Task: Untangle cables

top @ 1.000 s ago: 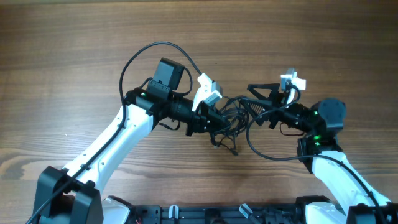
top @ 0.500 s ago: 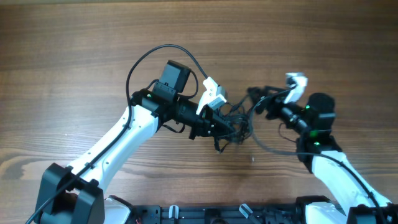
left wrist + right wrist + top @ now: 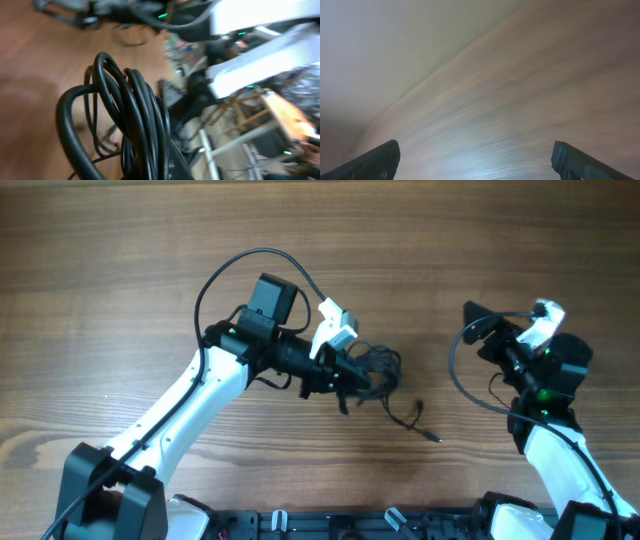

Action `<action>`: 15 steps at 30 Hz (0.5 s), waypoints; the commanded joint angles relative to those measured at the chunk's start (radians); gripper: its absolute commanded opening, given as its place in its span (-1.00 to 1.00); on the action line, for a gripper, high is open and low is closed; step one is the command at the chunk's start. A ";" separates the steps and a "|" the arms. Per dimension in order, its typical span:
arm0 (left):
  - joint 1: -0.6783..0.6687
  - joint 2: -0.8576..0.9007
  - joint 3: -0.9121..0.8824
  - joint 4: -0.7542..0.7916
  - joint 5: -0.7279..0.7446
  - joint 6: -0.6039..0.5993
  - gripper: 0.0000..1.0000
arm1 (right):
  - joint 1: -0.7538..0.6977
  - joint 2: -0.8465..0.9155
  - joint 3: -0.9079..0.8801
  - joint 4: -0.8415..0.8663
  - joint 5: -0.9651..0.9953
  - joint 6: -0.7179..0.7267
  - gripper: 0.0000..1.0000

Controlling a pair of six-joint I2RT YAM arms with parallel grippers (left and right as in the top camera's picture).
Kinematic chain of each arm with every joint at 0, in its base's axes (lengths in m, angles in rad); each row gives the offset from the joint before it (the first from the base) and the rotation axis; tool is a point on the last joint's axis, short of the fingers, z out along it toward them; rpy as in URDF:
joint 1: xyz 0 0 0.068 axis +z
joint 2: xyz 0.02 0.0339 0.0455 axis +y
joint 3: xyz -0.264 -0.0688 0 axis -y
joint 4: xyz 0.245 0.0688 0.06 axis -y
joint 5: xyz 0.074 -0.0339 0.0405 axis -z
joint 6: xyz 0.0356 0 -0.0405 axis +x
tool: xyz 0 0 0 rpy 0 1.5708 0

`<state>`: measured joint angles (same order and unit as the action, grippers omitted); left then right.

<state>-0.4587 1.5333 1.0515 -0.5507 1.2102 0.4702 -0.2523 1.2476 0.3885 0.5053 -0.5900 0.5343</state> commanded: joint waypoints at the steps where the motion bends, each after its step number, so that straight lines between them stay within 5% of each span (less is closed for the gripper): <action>1: 0.005 -0.013 0.000 0.001 -0.173 0.017 -0.92 | 0.010 0.005 0.007 0.132 -0.477 -0.064 0.99; 8: 0.001 -0.013 0.000 0.000 -0.171 0.017 -0.92 | 0.190 0.005 0.007 0.256 -0.612 -0.093 0.99; 15: -0.028 -0.013 0.000 0.000 -0.128 0.016 -0.92 | 0.295 0.005 0.007 0.120 -0.426 -0.176 0.94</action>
<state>-0.4824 1.5333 1.0515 -0.5510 1.0378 0.4702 0.0357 1.2472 0.3897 0.6876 -1.1061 0.4217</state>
